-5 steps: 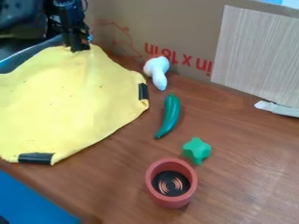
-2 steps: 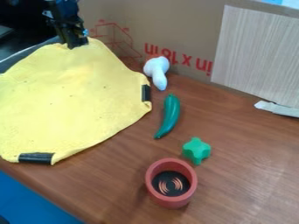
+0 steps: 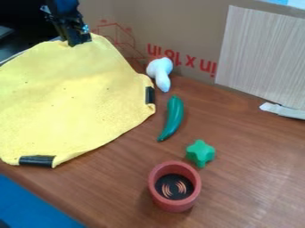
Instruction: Fold the cloth from the top to the bottom
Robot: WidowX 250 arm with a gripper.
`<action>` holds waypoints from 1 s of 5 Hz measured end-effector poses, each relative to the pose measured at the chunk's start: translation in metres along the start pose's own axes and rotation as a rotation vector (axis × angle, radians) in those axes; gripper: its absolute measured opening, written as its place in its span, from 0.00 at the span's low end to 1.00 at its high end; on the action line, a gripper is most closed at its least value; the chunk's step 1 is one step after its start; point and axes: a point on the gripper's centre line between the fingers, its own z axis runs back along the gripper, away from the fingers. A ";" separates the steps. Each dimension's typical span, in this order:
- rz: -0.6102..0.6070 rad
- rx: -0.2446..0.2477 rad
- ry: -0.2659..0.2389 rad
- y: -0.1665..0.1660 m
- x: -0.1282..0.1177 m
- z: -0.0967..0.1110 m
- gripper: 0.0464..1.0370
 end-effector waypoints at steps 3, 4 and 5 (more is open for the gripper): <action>-0.110 -0.025 -0.002 -0.036 -0.049 0.017 0.01; -0.147 -0.052 0.003 -0.047 -0.065 0.024 0.01; -0.186 -0.072 0.010 -0.060 -0.078 0.029 0.01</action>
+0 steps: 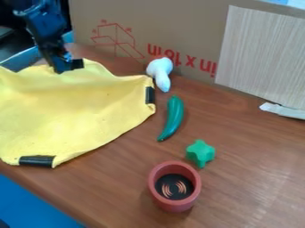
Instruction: Fold the cloth from the top to the bottom
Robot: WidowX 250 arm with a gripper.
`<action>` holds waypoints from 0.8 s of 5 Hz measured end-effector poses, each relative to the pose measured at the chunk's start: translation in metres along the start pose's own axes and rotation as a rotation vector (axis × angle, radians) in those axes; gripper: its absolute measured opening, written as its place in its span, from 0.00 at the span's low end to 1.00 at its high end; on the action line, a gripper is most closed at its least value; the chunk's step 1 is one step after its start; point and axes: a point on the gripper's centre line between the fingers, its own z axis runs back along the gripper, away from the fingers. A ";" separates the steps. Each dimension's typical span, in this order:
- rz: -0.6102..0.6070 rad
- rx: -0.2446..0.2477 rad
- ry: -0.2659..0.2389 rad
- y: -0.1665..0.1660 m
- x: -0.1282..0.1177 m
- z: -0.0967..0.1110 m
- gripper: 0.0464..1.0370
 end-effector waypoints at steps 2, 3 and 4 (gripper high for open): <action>-0.086 -0.030 0.003 -0.027 -0.018 -0.001 0.01; -0.124 -0.027 0.007 -0.039 -0.025 -0.004 0.01; -0.155 -0.016 0.016 -0.047 -0.035 -0.007 0.01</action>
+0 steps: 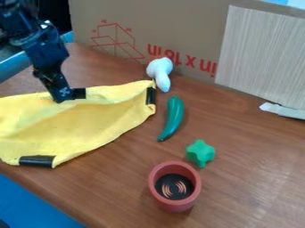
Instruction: Fold the cloth from the top to the bottom
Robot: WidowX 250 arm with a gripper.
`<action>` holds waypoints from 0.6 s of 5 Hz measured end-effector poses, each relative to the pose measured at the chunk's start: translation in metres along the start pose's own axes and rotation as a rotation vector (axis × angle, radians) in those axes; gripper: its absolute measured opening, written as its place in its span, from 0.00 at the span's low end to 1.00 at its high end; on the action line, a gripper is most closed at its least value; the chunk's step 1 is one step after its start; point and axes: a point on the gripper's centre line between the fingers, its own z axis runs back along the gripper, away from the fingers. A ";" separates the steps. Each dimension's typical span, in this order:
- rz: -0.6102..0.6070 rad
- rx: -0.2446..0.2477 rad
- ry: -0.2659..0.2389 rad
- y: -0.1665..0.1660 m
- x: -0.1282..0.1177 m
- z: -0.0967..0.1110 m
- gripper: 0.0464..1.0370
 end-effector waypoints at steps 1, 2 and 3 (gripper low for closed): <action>-0.044 -0.001 0.023 -0.010 -0.007 -0.009 0.01; -0.082 0.007 0.040 -0.018 -0.014 -0.012 0.01; -0.128 -0.006 0.076 -0.030 -0.023 -0.019 0.01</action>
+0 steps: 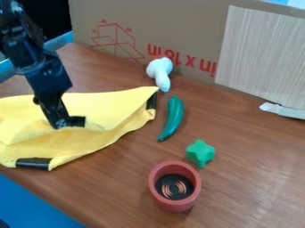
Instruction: Fold the cloth from the top to the bottom
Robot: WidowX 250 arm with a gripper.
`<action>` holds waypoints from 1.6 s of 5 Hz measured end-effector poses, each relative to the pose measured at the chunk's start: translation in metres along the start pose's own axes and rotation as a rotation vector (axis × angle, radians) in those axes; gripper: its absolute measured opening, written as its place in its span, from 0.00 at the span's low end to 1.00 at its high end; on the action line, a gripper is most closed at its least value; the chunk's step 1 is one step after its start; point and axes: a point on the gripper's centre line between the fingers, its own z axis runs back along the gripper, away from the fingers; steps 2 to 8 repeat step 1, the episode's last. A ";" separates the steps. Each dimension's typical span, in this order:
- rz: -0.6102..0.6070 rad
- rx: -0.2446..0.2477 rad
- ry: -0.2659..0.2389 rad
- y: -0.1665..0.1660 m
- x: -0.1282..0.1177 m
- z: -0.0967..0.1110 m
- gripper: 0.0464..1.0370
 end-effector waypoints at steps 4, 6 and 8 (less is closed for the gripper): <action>-0.031 0.002 0.006 -0.012 -0.007 0.000 0.01; -0.031 0.002 0.006 -0.012 -0.007 0.000 0.01; -0.031 0.002 0.006 -0.012 -0.007 0.000 0.01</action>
